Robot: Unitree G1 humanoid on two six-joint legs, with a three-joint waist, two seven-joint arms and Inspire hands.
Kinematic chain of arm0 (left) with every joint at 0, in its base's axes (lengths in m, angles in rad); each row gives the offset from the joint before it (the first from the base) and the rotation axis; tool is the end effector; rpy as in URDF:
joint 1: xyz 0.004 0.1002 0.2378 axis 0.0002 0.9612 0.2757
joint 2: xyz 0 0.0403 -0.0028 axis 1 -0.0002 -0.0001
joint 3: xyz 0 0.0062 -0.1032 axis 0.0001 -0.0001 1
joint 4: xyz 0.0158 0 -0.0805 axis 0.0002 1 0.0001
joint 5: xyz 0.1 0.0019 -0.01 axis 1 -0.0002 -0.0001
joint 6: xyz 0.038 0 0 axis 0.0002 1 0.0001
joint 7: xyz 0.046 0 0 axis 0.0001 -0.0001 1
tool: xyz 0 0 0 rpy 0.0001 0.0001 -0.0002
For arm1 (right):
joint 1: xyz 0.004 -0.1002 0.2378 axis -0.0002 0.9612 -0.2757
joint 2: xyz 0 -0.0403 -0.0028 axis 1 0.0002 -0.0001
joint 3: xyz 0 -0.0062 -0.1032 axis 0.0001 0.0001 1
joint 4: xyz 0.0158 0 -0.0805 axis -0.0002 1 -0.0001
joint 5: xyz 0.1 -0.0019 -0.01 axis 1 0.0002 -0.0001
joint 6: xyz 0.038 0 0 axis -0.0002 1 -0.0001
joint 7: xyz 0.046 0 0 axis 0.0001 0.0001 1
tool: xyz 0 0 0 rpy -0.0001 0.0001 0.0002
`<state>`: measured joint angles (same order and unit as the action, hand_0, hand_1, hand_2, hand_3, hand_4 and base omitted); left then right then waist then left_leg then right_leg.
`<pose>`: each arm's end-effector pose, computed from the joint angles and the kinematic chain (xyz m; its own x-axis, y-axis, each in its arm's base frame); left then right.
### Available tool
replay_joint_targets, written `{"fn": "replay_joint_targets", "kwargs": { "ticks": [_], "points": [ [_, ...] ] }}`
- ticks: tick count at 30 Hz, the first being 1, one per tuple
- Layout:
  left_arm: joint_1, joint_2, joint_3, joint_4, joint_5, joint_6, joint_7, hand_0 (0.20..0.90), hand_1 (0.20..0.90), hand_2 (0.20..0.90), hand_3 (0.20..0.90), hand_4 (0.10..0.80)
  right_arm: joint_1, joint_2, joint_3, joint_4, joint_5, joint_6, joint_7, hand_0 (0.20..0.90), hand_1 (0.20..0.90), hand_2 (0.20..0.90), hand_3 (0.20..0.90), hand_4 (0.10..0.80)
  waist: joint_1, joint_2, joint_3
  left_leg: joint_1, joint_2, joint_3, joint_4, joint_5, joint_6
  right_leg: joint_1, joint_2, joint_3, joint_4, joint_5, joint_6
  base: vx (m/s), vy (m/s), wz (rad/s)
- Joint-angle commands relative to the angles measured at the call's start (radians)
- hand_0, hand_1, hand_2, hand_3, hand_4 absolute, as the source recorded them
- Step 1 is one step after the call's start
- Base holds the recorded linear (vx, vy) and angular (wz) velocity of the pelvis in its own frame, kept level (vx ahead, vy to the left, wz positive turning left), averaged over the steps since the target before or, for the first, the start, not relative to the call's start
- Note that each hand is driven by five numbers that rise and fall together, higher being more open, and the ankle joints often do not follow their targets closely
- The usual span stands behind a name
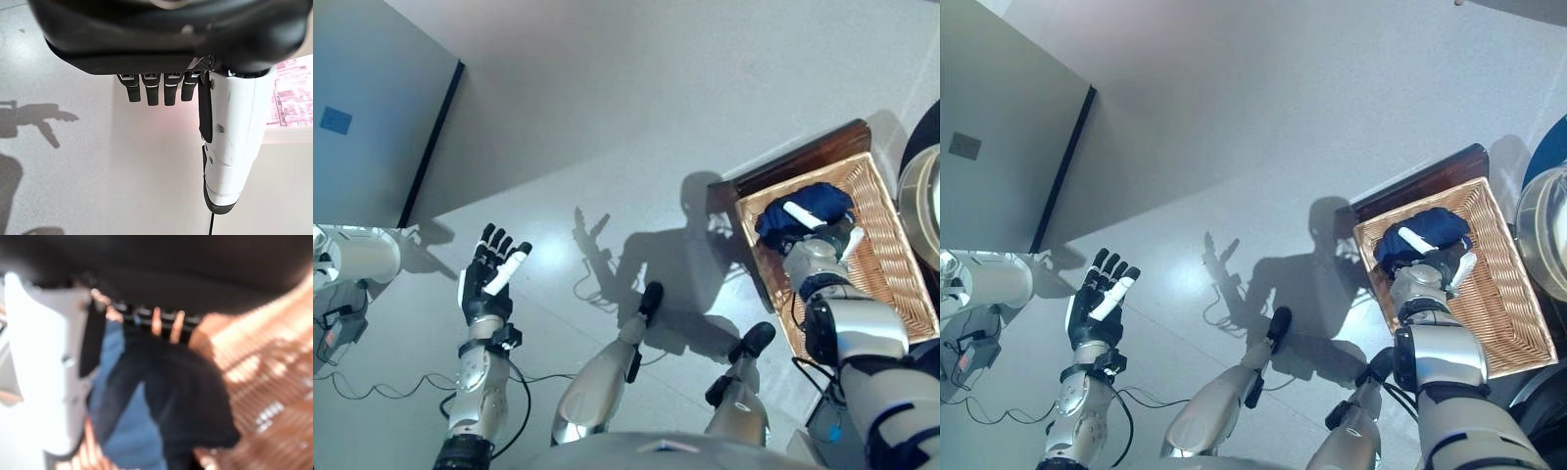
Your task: Pick up the clothes and place them into the washing machine
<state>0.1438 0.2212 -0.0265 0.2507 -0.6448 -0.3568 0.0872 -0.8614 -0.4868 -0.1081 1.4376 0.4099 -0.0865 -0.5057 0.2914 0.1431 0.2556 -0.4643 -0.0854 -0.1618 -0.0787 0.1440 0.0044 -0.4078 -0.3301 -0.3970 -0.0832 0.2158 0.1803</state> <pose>0.1598 0.2093 -0.0067 0.9534 0.2878 -0.0901 -0.3006 0.8826 -0.3615 0.3064 -0.2813 0.0654 0.5423 -0.7666 -0.3439 0.7766 0.6135 -0.1432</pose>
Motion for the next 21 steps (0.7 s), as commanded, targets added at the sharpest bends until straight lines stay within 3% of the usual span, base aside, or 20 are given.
{"fn": "replay_joint_targets", "kwargs": {
  "ticks": [1,3,4,6,7,8,21],
  "points": [
    [0.012,0.077,0.014,-0.131,-0.003,-0.1,0.012,0.9,0.9,0.9,0.9,0.8,-0.089,-0.02,0.063,0.007,-0.002,-0.027,-0.034,0.9,0.9,0.9,0.9,0.8,0.007,-0.002,0.007,-0.001,0.007,0.022,-0.009,-0.068,-0.112,0.073,-0.07,0.034,0.009,-0.047,0.054,0.0,0.0,0.0],
    [0.017,0.078,0.016,-0.135,-0.004,-0.101,0.011,0.9,0.9,0.9,0.9,0.8,-0.091,-0.02,0.063,0.012,-0.005,-0.025,-0.035,0.9,0.9,0.9,0.9,0.8,0.006,0.002,0.013,-0.009,0.002,0.023,-0.009,-0.045,-0.109,0.06,-0.076,0.03,0.015,-0.026,0.047,0.005,0.023,-0.04],
    [0.019,0.078,0.018,-0.137,-0.005,-0.101,0.011,0.9,0.9,0.9,0.9,0.8,-0.097,-0.019,0.066,0.013,-0.008,-0.023,-0.037,0.9,0.9,0.9,0.9,0.8,0.006,-0.001,0.005,-0.002,0.008,0.028,-0.009,-0.068,-0.112,0.069,-0.07,0.039,0.009,-0.048,0.053,0.0,0.019,-0.06],
    [0.021,0.079,0.024,-0.136,-0.006,-0.101,0.012,0.9,0.9,0.9,0.9,0.8,-0.101,-0.017,0.066,0.013,-0.013,-0.022,-0.041,0.381,0.381,0.381,0.381,0.429,0.005,-0.001,0.005,-0.003,0.009,0.031,-0.009,-0.069,-0.111,0.066,-0.07,0.04,0.008,-0.048,0.053,-0.002,0.01,-0.05],
    [0.022,0.08,0.023,-0.137,-0.006,-0.102,0.012,0.9,0.9,0.9,0.9,0.8,-0.1,-0.017,0.065,0.013,-0.012,-0.022,-0.041,0.26,0.26,0.26,0.26,0.343,0.005,0.003,0.012,-0.011,0.005,0.029,-0.009,-0.046,-0.108,0.055,-0.075,0.034,0.014,-0.027,0.046,-0.007,0.005,-0.03],
    [0.024,0.077,0.029,-0.137,-0.011,-0.103,0.012,0.9,0.9,0.9,0.9,0.8,-0.097,-0.015,0.069,0.008,-0.019,-0.024,-0.044,0.2,0.2,0.2,0.2,0.3,0.004,0.0,0.006,-0.005,0.011,0.035,-0.009,-0.068,-0.111,0.064,-0.07,0.041,0.008,-0.047,0.053,0.0,0.0,0.0],
    [0.037,0.083,0.036,-0.136,-0.01,-0.102,-0.002,0.9,0.9,0.9,0.9,0.8,-0.091,-0.016,0.13,0.024,-0.151,0.022,-0.049,0.2,0.2,0.2,0.2,0.3,0.0,0.004,0.015,-0.013,0.005,0.034,-0.009,-0.043,-0.107,0.047,-0.073,0.041,0.013,-0.024,0.047,-0.007,0.001,0.0]
  ]
}}
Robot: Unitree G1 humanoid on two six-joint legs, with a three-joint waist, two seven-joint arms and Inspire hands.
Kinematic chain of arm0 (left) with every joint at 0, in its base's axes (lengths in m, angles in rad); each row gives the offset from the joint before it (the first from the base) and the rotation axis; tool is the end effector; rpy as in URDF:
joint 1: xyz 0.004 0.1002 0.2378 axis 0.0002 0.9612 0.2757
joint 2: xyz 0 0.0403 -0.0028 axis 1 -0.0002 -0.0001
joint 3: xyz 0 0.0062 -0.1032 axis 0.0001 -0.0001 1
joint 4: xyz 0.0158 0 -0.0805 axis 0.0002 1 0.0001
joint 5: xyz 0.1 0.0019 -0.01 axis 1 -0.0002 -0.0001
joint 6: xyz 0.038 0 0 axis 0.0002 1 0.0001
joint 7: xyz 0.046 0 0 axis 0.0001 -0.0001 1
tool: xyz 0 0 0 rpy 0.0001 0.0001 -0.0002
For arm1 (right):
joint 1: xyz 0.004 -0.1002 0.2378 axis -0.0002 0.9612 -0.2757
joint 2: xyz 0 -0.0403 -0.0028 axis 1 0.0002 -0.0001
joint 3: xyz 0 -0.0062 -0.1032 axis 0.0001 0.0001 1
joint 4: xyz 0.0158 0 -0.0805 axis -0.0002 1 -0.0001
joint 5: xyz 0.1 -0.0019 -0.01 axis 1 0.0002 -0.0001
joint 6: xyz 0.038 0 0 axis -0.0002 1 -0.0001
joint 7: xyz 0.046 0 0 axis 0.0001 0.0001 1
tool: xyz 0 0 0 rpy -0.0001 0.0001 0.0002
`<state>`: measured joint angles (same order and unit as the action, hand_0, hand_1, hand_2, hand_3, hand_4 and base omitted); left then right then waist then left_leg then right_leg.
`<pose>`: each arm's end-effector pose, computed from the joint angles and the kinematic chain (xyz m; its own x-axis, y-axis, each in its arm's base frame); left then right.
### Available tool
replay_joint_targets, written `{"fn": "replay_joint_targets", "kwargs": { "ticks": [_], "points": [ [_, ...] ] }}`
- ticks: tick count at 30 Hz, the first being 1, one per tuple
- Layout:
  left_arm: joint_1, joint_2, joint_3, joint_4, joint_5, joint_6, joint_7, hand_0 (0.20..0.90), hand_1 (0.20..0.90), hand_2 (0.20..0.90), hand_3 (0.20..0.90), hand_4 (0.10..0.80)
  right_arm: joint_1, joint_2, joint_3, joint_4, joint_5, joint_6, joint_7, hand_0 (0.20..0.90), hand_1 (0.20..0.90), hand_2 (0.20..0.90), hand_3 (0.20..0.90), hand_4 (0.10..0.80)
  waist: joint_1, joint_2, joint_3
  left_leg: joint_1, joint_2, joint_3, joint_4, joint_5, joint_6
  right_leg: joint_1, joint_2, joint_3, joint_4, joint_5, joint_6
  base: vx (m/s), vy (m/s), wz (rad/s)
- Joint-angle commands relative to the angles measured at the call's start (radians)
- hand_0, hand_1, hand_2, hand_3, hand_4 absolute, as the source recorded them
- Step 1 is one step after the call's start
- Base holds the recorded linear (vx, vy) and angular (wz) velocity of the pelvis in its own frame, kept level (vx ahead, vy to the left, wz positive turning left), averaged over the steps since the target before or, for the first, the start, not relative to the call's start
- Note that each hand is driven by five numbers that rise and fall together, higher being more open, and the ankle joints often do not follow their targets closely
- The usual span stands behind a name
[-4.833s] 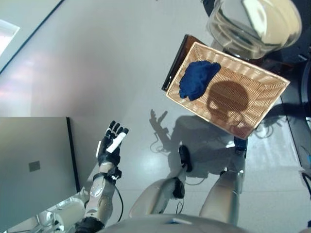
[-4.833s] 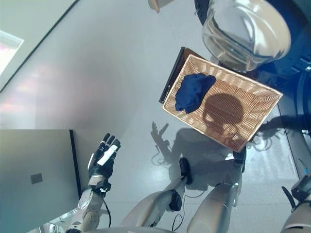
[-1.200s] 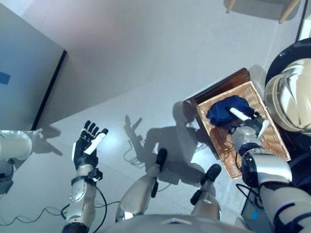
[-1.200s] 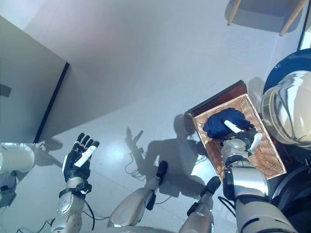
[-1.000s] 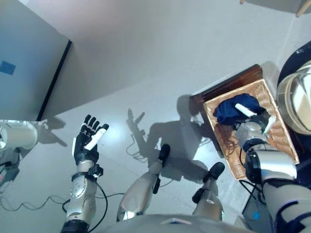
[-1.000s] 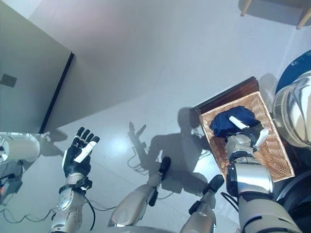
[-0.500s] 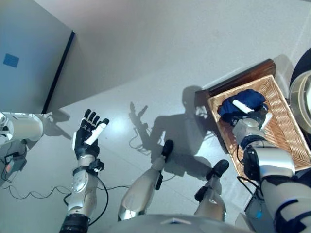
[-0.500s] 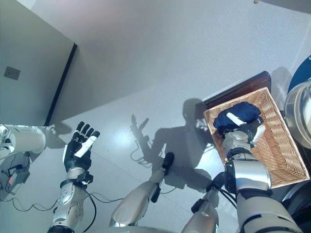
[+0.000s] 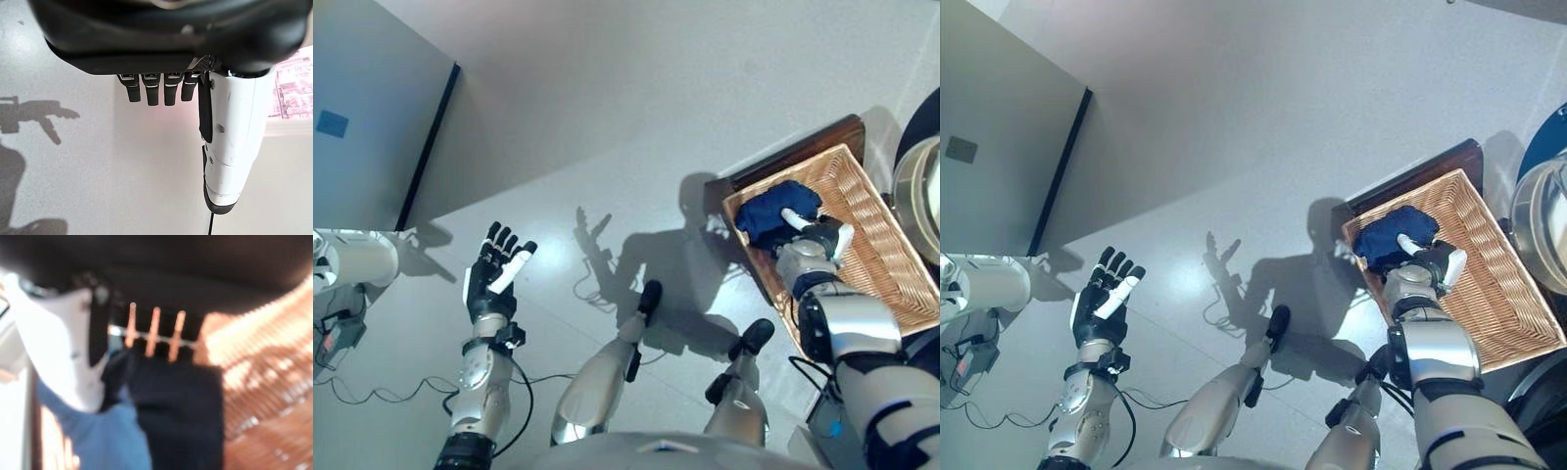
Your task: Pick up the clothes and place them into the washing machine
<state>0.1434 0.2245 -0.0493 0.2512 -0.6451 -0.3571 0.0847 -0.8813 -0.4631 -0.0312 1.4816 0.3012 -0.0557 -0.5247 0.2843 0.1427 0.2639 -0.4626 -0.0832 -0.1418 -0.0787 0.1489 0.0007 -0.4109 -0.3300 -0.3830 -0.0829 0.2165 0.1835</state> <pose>0.1600 0.2058 -0.0075 0.9599 0.2643 -0.0939 -0.2802 0.8897 -0.3605 0.3078 -0.2706 0.0593 0.5648 -0.7603 -0.3210 0.6966 0.6477 -0.3086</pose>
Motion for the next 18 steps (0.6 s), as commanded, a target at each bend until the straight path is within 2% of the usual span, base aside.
{"fn": "replay_joint_targets", "kwargs": {
  "ticks": [1,2,8,18],
  "points": [
    [0.039,0.08,0.061,-0.138,-0.009,-0.103,0.002,0.9,0.9,0.9,0.9,0.8,-0.069,-0.04,0.051,-0.019,-0.044,-0.008,-0.031,0.2,0.2,0.2,0.2,0.3,0.008,0.0,0.0,-0.007,0.007,0.016,-0.009,-0.072,-0.106,0.062,-0.068,0.032,0.006,-0.046,0.051,0.0,0.0,0.0],
    [0.041,0.081,0.062,-0.14,-0.008,-0.103,0.001,0.9,0.9,0.9,0.9,0.8,-0.064,-0.038,0.044,-0.019,-0.04,-0.009,-0.03,0.2,0.2,0.2,0.2,0.3,0.008,0.003,0.006,-0.017,0.001,0.013,-0.009,-0.047,-0.103,0.051,-0.074,0.026,0.011,-0.023,0.045,0.0,0.0,0.0],
    [0.039,0.082,0.074,-0.138,-0.001,-0.109,0.011,0.9,0.9,0.9,0.9,0.8,-0.052,-0.031,0.018,-0.046,-0.007,-0.033,-0.041,0.2,0.2,0.2,0.2,0.3,0.004,0.0,0.006,-0.017,0.002,0.018,-0.009,-0.051,-0.102,0.049,-0.074,0.031,0.009,-0.023,0.046,-0.012,0.007,-0.02],
    [0.041,0.065,0.106,-0.101,-0.006,-0.127,0.037,0.9,0.9,0.9,0.9,0.8,0.053,0.011,-0.067,-0.269,0.145,-0.182,-0.058,0.2,0.2,0.2,0.2,0.3,-0.039,-0.012,0.011,-0.001,0.01,0.048,-0.009,-0.058,-0.097,0.03,-0.066,0.071,0.022,-0.027,0.042,0.003,0.003,-0.11]
  ]
}}
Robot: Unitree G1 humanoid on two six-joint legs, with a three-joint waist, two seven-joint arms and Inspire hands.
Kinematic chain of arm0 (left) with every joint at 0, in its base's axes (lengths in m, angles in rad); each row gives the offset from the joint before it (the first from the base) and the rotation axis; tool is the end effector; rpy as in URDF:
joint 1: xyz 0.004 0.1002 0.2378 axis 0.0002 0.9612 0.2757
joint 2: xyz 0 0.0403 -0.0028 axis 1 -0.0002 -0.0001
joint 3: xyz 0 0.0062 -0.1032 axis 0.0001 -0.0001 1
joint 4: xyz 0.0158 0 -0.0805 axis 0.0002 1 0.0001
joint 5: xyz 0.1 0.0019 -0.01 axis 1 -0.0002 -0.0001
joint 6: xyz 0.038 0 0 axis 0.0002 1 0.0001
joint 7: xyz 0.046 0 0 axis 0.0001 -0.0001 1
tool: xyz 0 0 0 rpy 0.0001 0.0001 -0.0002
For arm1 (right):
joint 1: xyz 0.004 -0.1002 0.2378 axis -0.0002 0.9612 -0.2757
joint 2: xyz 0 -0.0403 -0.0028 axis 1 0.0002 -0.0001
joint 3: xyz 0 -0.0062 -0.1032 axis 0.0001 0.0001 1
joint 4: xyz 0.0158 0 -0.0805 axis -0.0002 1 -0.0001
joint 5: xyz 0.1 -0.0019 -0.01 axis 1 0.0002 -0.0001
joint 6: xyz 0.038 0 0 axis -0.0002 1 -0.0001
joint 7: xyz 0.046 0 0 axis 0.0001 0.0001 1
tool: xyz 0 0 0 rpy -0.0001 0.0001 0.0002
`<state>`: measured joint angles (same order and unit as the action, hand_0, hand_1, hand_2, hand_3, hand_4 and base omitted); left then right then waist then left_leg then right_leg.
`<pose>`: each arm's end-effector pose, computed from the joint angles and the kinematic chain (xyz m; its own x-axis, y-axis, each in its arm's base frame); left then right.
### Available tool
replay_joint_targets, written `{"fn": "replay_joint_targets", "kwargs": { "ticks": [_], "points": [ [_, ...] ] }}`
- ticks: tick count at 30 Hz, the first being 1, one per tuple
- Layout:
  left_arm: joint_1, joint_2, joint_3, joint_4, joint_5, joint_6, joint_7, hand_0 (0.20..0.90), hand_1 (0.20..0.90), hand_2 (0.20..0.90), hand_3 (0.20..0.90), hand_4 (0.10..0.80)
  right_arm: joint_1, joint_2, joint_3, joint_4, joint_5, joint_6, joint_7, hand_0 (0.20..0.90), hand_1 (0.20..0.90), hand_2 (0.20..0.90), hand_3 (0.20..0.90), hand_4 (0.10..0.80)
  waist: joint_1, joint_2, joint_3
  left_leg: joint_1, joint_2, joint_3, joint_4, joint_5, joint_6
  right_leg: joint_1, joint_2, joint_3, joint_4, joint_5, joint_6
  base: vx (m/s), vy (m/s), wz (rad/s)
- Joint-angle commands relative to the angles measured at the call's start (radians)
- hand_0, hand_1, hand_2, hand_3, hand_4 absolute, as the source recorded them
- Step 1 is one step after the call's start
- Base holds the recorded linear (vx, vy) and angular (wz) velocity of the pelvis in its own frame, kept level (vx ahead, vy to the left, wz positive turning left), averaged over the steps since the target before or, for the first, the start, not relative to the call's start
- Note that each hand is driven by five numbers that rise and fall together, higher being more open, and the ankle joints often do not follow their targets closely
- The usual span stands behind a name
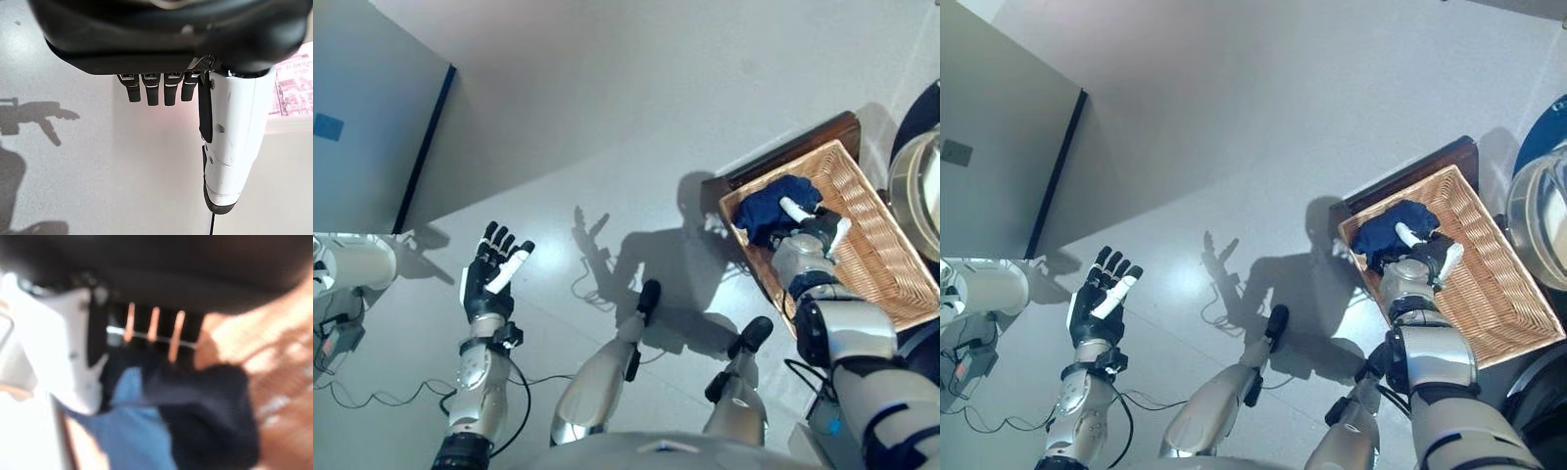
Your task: Pick up the clothes and place them into the washing machine
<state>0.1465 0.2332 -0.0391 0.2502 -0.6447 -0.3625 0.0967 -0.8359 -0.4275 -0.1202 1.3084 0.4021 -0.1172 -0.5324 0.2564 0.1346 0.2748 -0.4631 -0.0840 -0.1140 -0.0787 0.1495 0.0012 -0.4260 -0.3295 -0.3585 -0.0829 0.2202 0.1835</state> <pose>0.1592 0.2098 -0.0066 0.9538 0.2866 -0.0904 -0.2998 0.8873 -0.3505 0.3170 -0.2610 0.0706 0.6089 -0.7430 -0.2779 0.7604 0.6465 -0.0623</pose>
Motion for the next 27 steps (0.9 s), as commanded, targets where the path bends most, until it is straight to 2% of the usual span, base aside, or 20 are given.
{"fn": "replay_joint_targets", "kwargs": {
  "ticks": [1,4,13,18,25,27],
  "points": [
    [0.036,0.052,0.097,-0.095,-0.007,-0.121,0.026,0.9,0.9,0.9,0.9,0.8,0.027,-0.019,0.017,-0.126,0.051,-0.137,-0.048,0.2,0.2,0.2,0.2,0.3,-0.018,-0.003,0.002,0.0,0.012,0.024,-0.009,-0.059,-0.098,0.043,-0.067,0.05,0.023,-0.03,0.041,-0.011,-0.01,-0.13],
    [0.036,0.043,0.102,-0.08,-0.012,-0.125,0.025,0.9,0.9,0.9,0.9,0.8,0.093,-0.009,-0.002,-0.218,0.056,-0.171,-0.047,0.2,0.2,0.2,0.2,0.3,-0.034,-0.002,0.005,0.006,0.016,0.031,-0.009,-0.059,-0.097,0.038,-0.064,0.06,0.03,-0.034,0.038,-0.013,-0.012,-0.09],
    [0.045,0.03,0.109,-0.064,-0.031,-0.121,0.009,0.9,0.9,0.9,0.9,0.8,0.169,-0.013,-0.042,-0.302,0.069,-0.205,-0.039,0.2,0.2,0.2,0.2,0.3,-0.06,0.01,0.0,0.019,0.024,0.056,-0.008,-0.059,-0.101,0.031,-0.059,0.085,0.032,-0.037,0.031,-0.013,-0.006,-0.1],
    [0.04,0.01,0.121,-0.042,-0.042,-0.113,0.003,0.9,0.9,0.9,0.9,0.8,0.285,0.035,-0.054,-0.44,0.102,-0.243,0.002,0.2,0.2,0.2,0.2,0.3,-0.086,0.009,0.0,0.037,0.031,0.072,-0.008,-0.064,-0.101,0.031,-0.054,0.101,0.035,-0.039,0.028,-0.005,-0.005,-0.14],
    [0.032,-0.032,0.147,0.003,-0.051,-0.104,-0.013,0.9,0.9,0.9,0.9,0.8,0.561,0.134,-0.066,-0.696,0.164,-0.304,0.133,0.2,0.2,0.2,0.2,0.3,-0.143,-0.009,-0.007,0.073,0.039,0.095,-0.004,-0.073,-0.1,0.037,-0.047,0.127,0.05,-0.047,0.023,0.008,-0.014,-0.14],
    [0.029,-0.035,0.146,0.008,-0.05,-0.104,-0.013,0.9,0.9,0.9,0.9,0.8,0.579,0.142,-0.066,-0.71,0.154,-0.305,0.132,0.2,0.2,0.2,0.2,0.3,-0.149,-0.01,-0.007,0.076,0.039,0.099,-0.004,-0.074,-0.1,0.037,-0.046,0.131,0.051,-0.048,0.022,-0.001,-0.005,-0.12]
  ]
}}
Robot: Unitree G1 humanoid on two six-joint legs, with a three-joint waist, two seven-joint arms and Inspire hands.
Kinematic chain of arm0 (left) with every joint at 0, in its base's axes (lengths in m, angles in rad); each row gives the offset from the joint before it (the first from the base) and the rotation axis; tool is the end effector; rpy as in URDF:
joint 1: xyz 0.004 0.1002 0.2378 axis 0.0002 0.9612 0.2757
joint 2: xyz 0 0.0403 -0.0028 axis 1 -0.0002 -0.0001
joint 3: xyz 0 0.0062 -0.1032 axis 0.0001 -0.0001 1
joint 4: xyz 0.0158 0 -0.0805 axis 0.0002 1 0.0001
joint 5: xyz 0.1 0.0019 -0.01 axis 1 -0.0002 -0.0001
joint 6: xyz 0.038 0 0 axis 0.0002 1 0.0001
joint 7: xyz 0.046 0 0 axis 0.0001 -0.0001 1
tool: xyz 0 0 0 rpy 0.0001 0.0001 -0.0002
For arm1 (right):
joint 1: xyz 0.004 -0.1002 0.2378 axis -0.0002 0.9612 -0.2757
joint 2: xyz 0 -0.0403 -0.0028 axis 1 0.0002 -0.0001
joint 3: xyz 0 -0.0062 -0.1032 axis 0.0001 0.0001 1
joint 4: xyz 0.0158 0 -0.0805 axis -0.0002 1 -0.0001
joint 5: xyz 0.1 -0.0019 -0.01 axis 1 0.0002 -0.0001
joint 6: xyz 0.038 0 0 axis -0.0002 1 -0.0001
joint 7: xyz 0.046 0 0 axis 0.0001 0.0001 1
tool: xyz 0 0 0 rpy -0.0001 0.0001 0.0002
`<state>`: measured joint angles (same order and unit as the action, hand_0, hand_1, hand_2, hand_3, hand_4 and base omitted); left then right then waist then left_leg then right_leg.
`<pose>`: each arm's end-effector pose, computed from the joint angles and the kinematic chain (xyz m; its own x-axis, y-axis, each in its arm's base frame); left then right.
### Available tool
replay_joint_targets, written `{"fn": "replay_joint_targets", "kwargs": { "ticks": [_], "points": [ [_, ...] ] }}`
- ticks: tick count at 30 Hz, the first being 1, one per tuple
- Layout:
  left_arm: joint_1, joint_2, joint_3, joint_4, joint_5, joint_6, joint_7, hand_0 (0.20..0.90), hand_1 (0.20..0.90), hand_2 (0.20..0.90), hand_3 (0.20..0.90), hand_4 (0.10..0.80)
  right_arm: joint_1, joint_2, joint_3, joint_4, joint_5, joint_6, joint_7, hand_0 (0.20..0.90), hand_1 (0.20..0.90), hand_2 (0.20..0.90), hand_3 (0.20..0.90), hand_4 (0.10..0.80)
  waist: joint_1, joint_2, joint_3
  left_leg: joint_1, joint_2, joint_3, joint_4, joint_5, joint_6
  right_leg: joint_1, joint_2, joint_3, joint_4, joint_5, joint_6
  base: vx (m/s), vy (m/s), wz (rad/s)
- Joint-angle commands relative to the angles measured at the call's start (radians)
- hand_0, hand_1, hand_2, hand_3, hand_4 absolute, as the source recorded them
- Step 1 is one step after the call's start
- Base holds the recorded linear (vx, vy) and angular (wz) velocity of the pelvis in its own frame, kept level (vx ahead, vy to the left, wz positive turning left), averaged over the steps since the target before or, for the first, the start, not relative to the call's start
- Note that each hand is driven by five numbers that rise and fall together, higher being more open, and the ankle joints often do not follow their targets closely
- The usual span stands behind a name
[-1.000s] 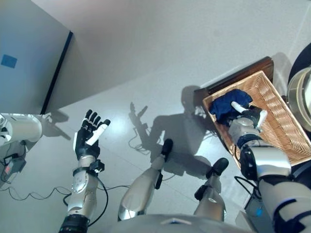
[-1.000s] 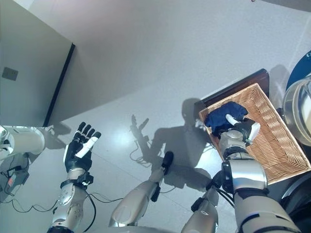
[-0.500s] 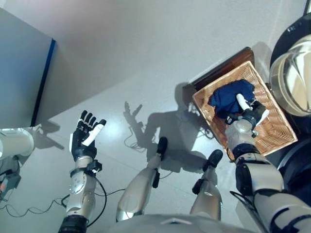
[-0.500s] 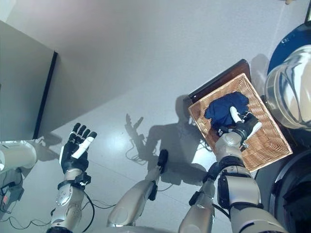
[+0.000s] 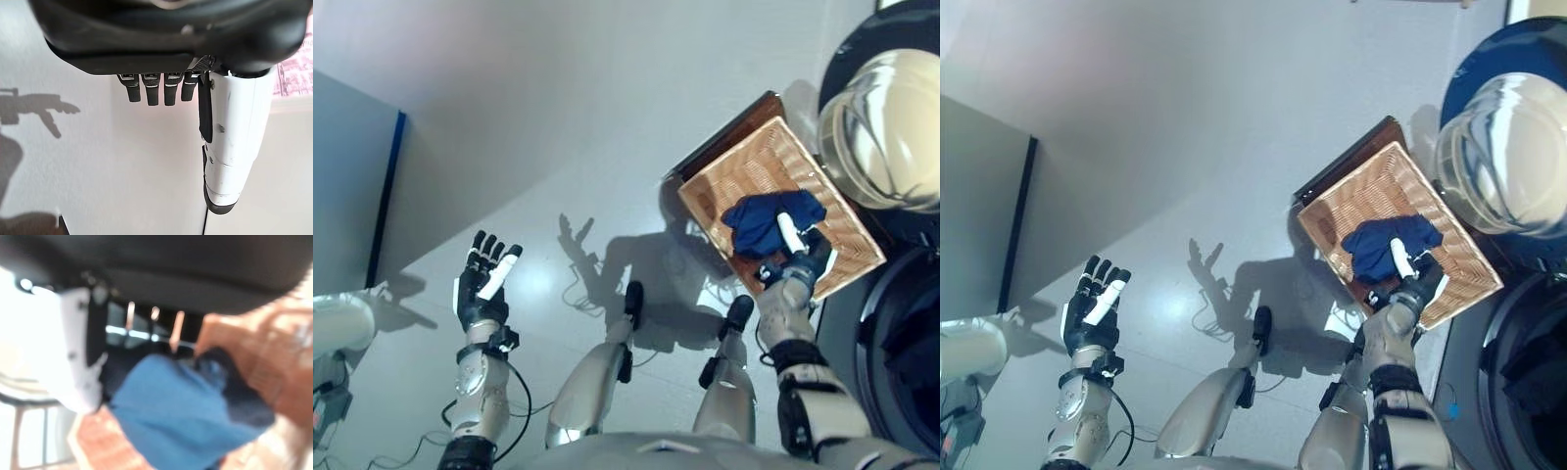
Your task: Pick up the clothes and place them into the washing machine
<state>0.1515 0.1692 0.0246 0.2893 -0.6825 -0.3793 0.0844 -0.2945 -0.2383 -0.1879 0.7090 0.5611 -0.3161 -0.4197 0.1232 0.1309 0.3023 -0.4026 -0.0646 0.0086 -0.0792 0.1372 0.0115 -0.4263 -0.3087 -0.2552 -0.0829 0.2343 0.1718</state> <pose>0.1541 0.2099 -0.0147 0.9238 0.3627 -0.1224 -0.3793 0.8241 -0.4207 0.2398 -0.2389 0.0087 0.7112 -0.6726 -0.2044 0.7013 0.6586 0.2727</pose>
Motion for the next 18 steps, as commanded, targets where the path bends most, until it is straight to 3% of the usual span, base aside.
{"fn": "replay_joint_targets", "kwargs": {
  "ticks": [1,10,18],
  "points": [
    [0.023,0.027,0.083,-0.024,-0.011,-0.087,-0.004,0.9,0.9,0.9,0.9,0.8,0.05,-0.037,0.0,-0.112,0.002,-0.105,0.027,0.2,0.2,0.2,0.2,0.3,-0.018,-0.008,-0.035,0.02,0.021,-0.018,-0.002,-0.064,-0.11,0.038,-0.067,0.03,0.053,-0.062,0.034,0.006,0.0,-0.17],
    [0.004,0.008,0.074,0.041,0.002,-0.092,-0.015,0.9,0.9,0.9,0.9,0.8,0.055,-0.014,-0.077,0.032,0.095,-0.13,0.048,0.2,0.2,0.2,0.2,0.3,-0.048,-0.012,-0.056,0.087,0.035,0.027,0.002,-0.082,-0.109,0.069,-0.056,0.06,0.052,-0.064,0.033,0.021,-0.005,-0.19],
    [0.009,-0.004,0.085,0.077,0.0,-0.08,-0.021,0.9,0.9,0.9,0.9,0.8,0.086,-0.009,-0.138,-0.036,0.222,-0.178,0.108,0.2,0.2,0.2,0.2,0.3,-0.076,-0.022,-0.095,0.132,0.04,0.042,0.001,-0.097,-0.109,0.104,-0.047,0.078,0.043,-0.073,0.032,0.051,-0.009,-0.13]
  ]
}}
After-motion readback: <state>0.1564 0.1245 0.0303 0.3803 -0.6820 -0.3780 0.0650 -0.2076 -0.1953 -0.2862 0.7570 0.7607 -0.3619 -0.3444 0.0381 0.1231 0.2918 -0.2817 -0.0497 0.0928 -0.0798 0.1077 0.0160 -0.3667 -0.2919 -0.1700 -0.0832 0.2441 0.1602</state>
